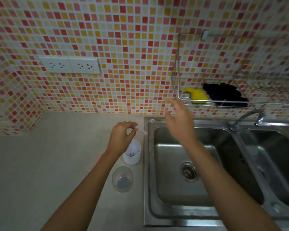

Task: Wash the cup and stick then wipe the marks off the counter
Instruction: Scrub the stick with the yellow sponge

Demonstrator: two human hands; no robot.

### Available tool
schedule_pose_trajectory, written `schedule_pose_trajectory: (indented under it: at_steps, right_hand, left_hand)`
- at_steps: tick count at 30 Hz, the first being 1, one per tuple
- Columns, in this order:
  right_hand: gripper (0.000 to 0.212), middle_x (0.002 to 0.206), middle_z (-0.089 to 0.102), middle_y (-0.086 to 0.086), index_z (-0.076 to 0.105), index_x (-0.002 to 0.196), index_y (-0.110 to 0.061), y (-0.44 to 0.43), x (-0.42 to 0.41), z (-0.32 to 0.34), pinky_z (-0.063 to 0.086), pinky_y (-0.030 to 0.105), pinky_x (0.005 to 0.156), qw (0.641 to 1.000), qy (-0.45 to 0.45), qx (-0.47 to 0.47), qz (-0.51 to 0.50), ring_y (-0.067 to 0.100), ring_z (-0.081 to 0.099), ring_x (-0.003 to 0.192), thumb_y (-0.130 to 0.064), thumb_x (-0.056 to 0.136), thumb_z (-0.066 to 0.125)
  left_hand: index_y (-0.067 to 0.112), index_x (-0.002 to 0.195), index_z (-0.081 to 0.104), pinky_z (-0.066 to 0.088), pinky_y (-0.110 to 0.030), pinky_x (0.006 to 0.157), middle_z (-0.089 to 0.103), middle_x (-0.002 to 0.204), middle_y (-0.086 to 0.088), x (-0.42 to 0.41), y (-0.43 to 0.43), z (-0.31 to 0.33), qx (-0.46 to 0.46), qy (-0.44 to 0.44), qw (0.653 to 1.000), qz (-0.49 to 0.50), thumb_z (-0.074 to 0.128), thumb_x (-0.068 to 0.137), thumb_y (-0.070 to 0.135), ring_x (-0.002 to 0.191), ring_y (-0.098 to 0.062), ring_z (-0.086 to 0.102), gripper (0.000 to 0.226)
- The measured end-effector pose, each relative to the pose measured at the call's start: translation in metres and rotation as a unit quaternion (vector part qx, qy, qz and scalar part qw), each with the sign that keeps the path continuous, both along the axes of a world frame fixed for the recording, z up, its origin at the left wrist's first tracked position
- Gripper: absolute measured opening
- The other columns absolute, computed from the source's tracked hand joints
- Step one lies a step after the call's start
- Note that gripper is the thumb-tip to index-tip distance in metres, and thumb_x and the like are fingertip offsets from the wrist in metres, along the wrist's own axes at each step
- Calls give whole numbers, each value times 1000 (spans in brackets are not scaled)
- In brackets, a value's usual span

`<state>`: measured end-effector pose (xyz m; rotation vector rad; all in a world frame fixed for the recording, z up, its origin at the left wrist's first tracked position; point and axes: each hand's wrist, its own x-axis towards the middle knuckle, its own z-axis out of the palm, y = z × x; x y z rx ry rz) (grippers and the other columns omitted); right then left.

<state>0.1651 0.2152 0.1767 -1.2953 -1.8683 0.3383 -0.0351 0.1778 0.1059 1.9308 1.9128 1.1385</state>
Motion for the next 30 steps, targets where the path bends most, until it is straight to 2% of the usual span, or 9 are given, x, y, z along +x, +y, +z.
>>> schedule_pose_trajectory:
  at_steps: [4,6,10,15,19,23,25,28,30]
  right_hand:
    - [27,118,62,4,62,117,-12,48,43,49,42,23,89,994,24,81,-70,16,57,106,-12,93,52]
    - [28,123,60,7,62,118,-13,82,59,51,43,29,95,996,-19,33,-79,23,55,113,-14,92,52]
    - [46,137,49,10,49,135,-23,124,77,39,45,42,99,970,-136,-185,-78,30,49,121,-33,90,56]
    - [26,125,59,12,60,116,-11,136,79,44,50,32,83,955,-193,-221,-51,27,57,105,-16,90,60]
    - [38,129,60,8,57,130,-16,126,89,51,41,20,82,986,-50,-159,-27,23,58,111,-14,91,59]
    - [39,110,57,4,59,128,-18,62,111,49,46,10,74,994,104,24,7,11,57,86,-13,90,61]
    - [41,109,48,-1,57,130,-18,25,126,32,45,7,69,995,90,25,38,4,51,82,-13,90,62]
    - [42,105,47,1,58,130,-18,2,153,-2,41,7,77,995,-19,45,88,10,49,90,-14,89,64]
    - [42,102,45,-1,58,130,-19,8,172,-13,37,3,77,997,-30,31,63,11,49,90,-15,89,64]
  left_hand:
    - [10,106,72,47,-21,83,72,101,-3,31,13,24,-8,-73,997,-8,69,87,16,87,-8,59,20]
    - [9,105,72,51,-23,82,73,100,-3,47,18,32,-15,-103,995,-12,69,86,14,86,-8,61,20]
    - [11,103,72,47,-12,74,72,95,0,72,25,40,-34,-134,990,-1,71,85,13,84,-7,62,19]
    - [13,99,71,43,-3,66,69,90,5,98,22,40,-47,-156,987,8,72,83,13,79,-2,62,15]
    - [14,96,71,46,-5,66,70,88,7,120,17,36,-50,-167,985,15,72,83,12,76,2,62,13]
    - [14,95,71,46,-5,65,71,87,6,143,12,30,-58,-179,982,23,73,83,14,78,1,63,12]
    - [15,92,71,47,-3,64,70,83,7,158,10,33,-58,-187,980,19,72,83,14,75,5,63,10]
    - [17,89,71,47,-3,66,68,79,11,184,11,41,-47,-198,979,-1,72,82,11,71,11,62,9]
    - [21,87,70,49,-7,69,68,77,14,201,15,47,-34,-203,979,-7,72,81,10,73,8,63,13]
